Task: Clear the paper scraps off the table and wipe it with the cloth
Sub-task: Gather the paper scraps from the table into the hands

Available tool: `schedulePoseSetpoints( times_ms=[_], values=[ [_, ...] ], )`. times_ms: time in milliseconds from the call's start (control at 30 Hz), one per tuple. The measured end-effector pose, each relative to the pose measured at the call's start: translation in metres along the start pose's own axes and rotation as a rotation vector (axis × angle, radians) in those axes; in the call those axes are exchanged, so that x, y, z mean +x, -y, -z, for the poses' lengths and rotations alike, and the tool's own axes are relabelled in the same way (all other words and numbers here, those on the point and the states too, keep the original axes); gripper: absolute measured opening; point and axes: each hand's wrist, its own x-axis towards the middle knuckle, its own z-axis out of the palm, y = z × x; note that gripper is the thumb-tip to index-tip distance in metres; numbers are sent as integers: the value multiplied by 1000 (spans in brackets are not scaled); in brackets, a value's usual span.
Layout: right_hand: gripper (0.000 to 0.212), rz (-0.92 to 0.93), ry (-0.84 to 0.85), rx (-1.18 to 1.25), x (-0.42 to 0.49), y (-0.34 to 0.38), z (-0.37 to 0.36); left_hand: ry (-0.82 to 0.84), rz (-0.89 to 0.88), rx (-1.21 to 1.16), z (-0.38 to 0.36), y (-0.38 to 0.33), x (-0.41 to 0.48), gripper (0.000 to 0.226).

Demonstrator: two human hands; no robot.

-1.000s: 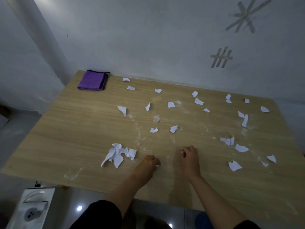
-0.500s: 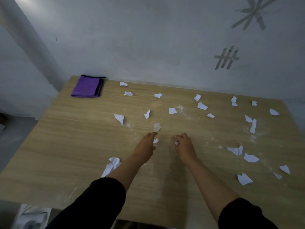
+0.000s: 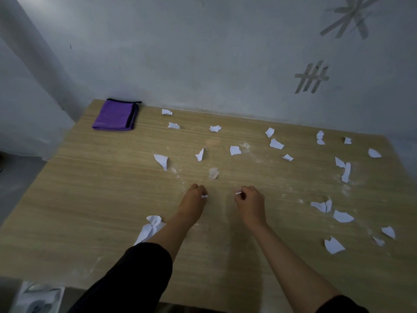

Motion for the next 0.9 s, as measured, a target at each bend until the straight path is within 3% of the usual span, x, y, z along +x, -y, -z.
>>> schedulePoseSetpoints(
  times_ms=[167,367,667,767,900],
  values=[
    [15,-24,186,271,-33,41,-19,-166,-22,-5,23,24,-21,11],
    [10,-100,378,419,-65,69,-48,-291,-134,291,57,65,-66,5],
    [18,7,468,143,-74,75,-74,-196,-105,201,65,85,-93,13],
    [25,66,506,78,-71,74,-77,-161,-94,192,61,86,-95,29],
    [32,103,350,36,-48,74,-68,-150,-65,122,62,81,-90,49]
  ],
)
